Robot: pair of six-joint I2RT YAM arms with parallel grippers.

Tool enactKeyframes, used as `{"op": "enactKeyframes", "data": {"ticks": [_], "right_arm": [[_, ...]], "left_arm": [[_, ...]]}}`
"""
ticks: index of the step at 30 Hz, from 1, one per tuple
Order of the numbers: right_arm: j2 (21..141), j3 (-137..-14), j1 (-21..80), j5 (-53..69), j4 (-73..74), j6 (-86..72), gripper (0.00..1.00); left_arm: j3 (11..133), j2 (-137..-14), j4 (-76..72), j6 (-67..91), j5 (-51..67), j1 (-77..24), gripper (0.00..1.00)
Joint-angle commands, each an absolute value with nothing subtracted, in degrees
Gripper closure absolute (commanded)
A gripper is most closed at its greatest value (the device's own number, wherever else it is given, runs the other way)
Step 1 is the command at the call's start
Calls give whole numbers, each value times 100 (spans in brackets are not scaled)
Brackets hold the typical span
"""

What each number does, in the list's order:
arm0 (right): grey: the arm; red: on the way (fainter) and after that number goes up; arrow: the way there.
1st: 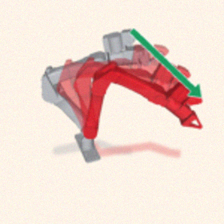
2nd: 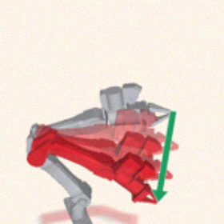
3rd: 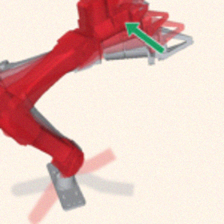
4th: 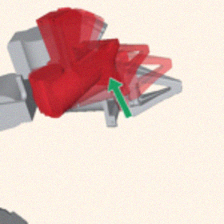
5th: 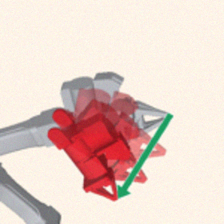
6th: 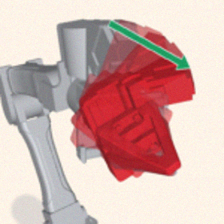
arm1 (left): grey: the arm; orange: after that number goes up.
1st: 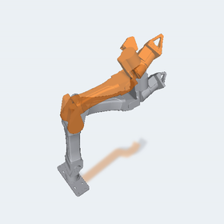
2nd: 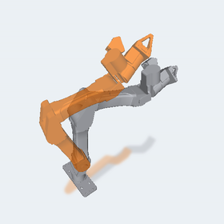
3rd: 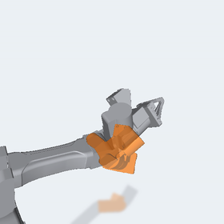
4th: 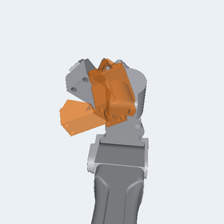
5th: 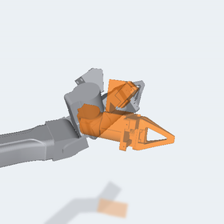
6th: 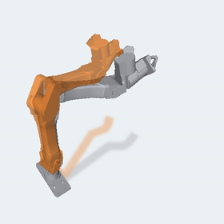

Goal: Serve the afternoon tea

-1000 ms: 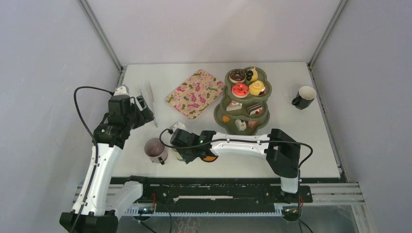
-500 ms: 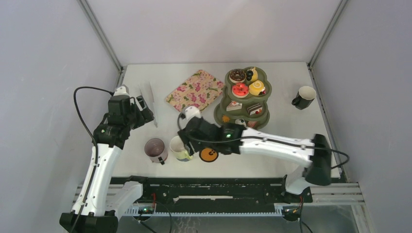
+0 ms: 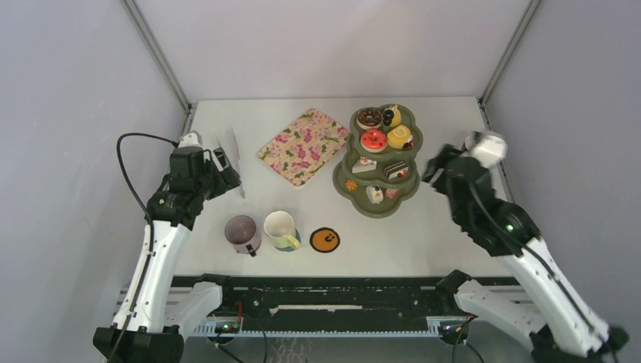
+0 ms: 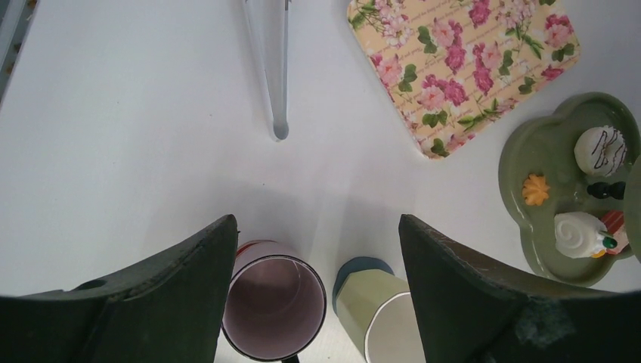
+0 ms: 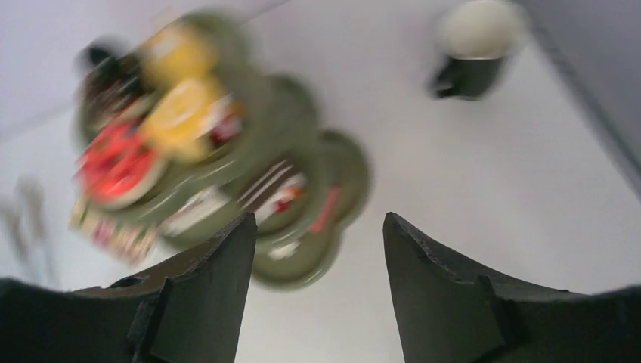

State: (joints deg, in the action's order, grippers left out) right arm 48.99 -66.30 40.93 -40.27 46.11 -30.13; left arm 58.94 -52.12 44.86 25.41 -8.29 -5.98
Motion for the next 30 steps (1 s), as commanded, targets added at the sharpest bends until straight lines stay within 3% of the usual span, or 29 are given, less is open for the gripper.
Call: {"op": "enactKeyframes", "data": {"ticks": [1,6,9,13,14,15,16,30], "right_arm": [[4271,-6234,2103,-3553,5029,-3611,30],[4778,-5893,-295,-1656,4688,-3626,27],[5525,-5880,-1106,-664,4243,-3581,28],[6440,-5889,-1236,-229,3338,-3614,26],[6585,-5911,-1231,-218,3137,-3607,21],[6893,-5971,-1231,-281,3017,-3606,10],[7148,-6075,-1230,-384,2978,-3616,8],[9953,-8112,-1241,-1293,3287,-3868,8]], "left_arm": [[5999,-5226,4181,2469,-681,-555,18],[6020,-5241,4175,2461,-658,-560,18],[5993,-5205,4168,2461,-643,-562,18],[6087,-5239,4137,2592,-457,-559,18],[6075,-5220,4109,2621,-435,-561,18],[6051,-5194,4085,2635,-413,-559,18],[6029,-5178,4083,2630,-377,-554,18],[5956,-5122,4372,2381,-419,-555,18]]}}
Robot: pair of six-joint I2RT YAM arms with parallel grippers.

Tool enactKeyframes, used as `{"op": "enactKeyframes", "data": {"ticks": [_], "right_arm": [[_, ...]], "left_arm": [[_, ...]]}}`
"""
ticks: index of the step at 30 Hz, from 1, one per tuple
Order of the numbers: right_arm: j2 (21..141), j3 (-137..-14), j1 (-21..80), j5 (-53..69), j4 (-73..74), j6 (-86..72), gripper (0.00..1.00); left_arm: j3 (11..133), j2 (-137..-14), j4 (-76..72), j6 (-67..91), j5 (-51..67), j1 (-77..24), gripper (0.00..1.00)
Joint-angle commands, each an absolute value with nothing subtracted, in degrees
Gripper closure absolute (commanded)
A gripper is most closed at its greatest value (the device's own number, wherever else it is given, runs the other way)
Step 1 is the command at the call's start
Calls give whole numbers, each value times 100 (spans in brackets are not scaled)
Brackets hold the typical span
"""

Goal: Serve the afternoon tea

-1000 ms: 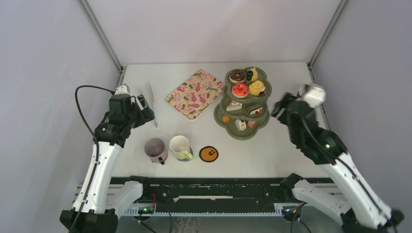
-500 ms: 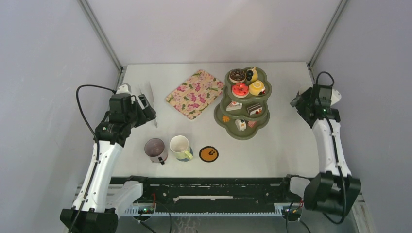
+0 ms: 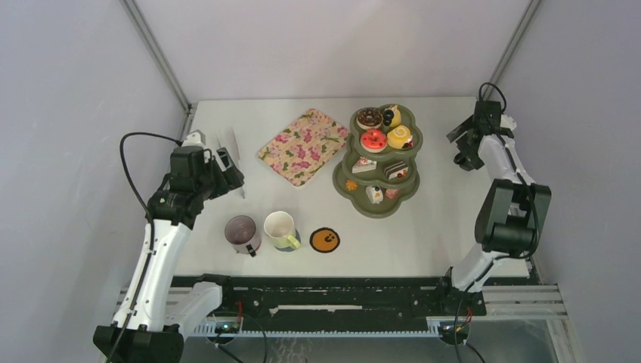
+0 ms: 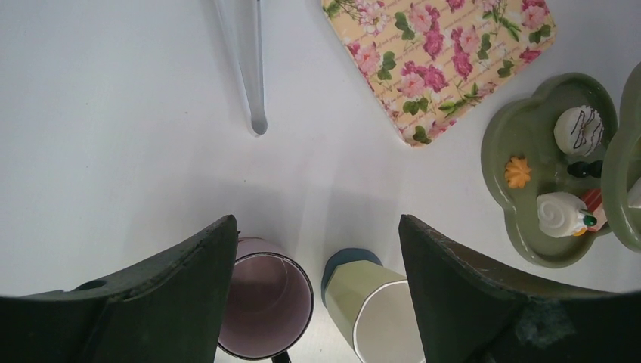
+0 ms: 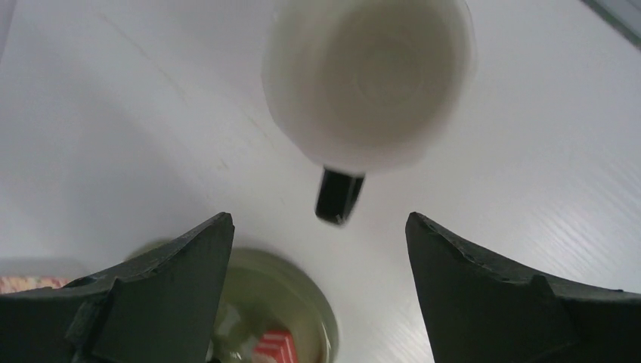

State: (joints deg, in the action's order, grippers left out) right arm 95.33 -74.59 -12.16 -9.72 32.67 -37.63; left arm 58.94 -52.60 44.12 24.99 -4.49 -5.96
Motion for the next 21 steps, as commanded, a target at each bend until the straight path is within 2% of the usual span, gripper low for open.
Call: {"op": "enactKeyframes", "data": {"ticks": [1,6,11,14,19,21], "right_arm": [[10129,-8304,-1233,-1328,3402,-3837,9],[10780,-9002,-1242,-1456,3942,-3799,14],[10814,-8860,-1239,-1528,3957,-3730,31],[10698,-8615,-1292,-1592,3834,-3688,47],[10324,-8448,-1377,-1517,3859,-3459,100],[10038,-8343,-1388,-1487,3876,-3360,100]], "left_arm": [[5899,-5116,4342,2414,-339,-561,18],[5648,-5049,4233,2584,-233,-557,18],[5581,-4988,4211,2556,-317,-555,18],[5598,-4995,4210,2517,-334,-562,18],[5601,-5014,4219,2453,-345,-561,18],[5599,-5029,4219,2444,-359,-559,18]]}}
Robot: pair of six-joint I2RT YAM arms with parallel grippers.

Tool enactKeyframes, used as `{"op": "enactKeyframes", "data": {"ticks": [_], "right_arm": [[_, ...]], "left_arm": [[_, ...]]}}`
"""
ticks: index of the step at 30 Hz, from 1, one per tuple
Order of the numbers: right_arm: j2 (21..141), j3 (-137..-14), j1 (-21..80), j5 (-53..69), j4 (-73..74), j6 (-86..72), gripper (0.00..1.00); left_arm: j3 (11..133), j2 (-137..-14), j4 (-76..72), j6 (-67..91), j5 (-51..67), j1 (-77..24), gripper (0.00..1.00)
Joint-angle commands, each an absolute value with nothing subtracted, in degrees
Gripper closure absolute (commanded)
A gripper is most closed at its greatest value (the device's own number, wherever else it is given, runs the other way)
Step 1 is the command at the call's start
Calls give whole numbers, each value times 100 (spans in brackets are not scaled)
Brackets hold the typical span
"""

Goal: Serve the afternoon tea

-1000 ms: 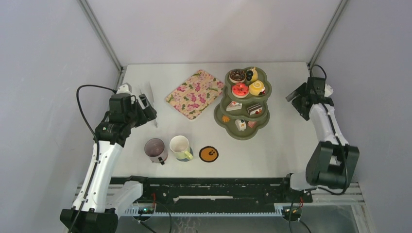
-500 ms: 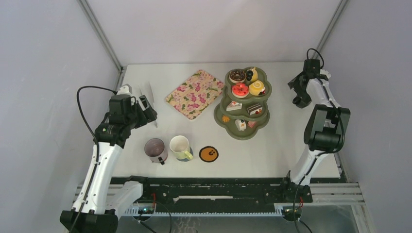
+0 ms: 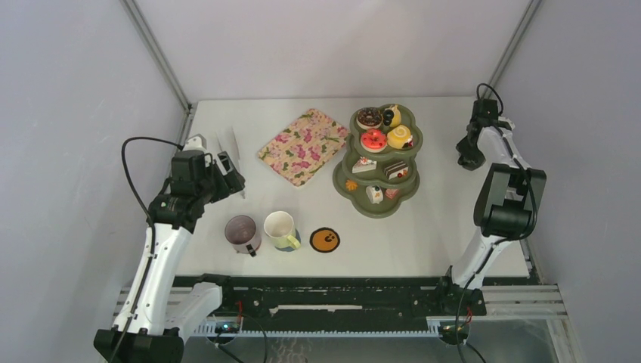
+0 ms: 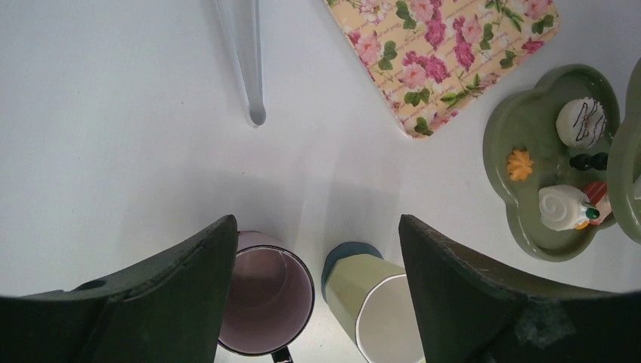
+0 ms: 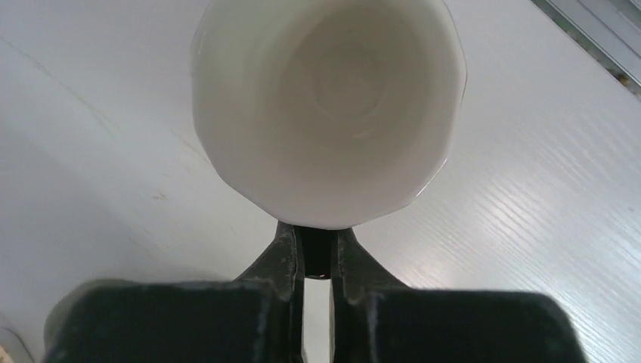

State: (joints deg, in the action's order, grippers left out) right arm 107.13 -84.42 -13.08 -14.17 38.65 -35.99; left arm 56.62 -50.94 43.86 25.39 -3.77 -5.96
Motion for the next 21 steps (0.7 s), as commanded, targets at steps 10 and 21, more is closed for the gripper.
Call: {"op": "enactKeyframes", "data": {"ticks": [10,21], "right_arm": [[7011,-7262,-914,-1701,3860,-2928,100],[4604,-7589,1913,-1260,4089,-2330,100]], "left_arm": [[5676,-5129,4188,2382,-365,-559,18],[5959,-5340,4272,2687,-427,-537,16]]}}
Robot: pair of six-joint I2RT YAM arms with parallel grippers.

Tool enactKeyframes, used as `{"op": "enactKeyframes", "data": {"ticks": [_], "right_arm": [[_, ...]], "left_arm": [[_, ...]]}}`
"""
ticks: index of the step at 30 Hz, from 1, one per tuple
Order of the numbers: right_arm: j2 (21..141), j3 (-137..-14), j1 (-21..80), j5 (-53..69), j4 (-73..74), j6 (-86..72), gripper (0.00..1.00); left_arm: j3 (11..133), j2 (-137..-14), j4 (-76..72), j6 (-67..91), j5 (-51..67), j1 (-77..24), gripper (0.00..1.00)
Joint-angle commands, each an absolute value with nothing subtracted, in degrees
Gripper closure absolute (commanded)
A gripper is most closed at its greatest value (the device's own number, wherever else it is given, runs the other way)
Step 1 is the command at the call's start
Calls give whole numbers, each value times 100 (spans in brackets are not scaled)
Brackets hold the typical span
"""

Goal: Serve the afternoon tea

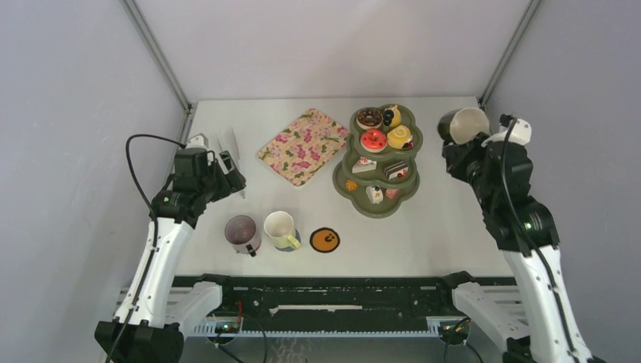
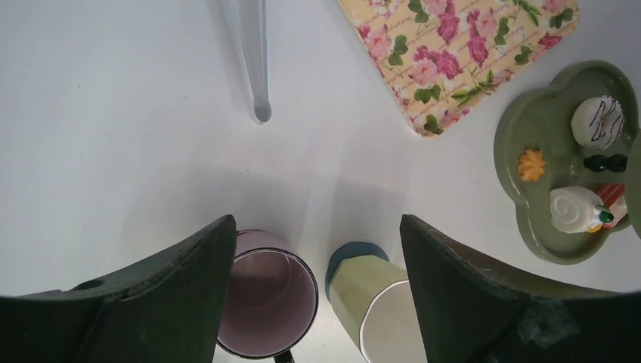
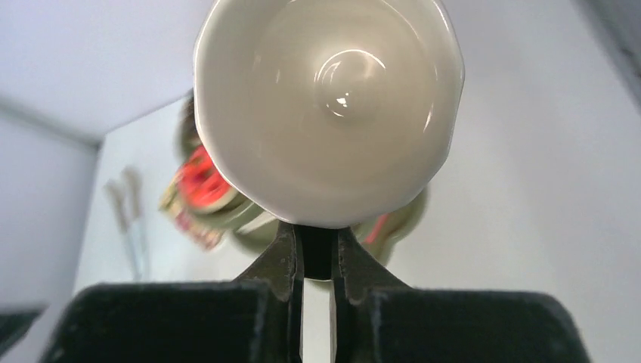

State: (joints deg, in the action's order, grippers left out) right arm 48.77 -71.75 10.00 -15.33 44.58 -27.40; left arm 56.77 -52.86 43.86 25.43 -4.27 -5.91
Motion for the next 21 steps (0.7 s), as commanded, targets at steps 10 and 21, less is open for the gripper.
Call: {"op": "enactKeyframes", "data": {"ticks": [10,21], "right_arm": [[5952,-8786,5642,-1490,5748,-1579,100],[7046,-7928,6044,-192,5351,-1575,100]], "left_arm": [[6119,-5295,4298,2605,-632,-538,17],[6172,-5187,4454,2573,-835,-540,17]]}}
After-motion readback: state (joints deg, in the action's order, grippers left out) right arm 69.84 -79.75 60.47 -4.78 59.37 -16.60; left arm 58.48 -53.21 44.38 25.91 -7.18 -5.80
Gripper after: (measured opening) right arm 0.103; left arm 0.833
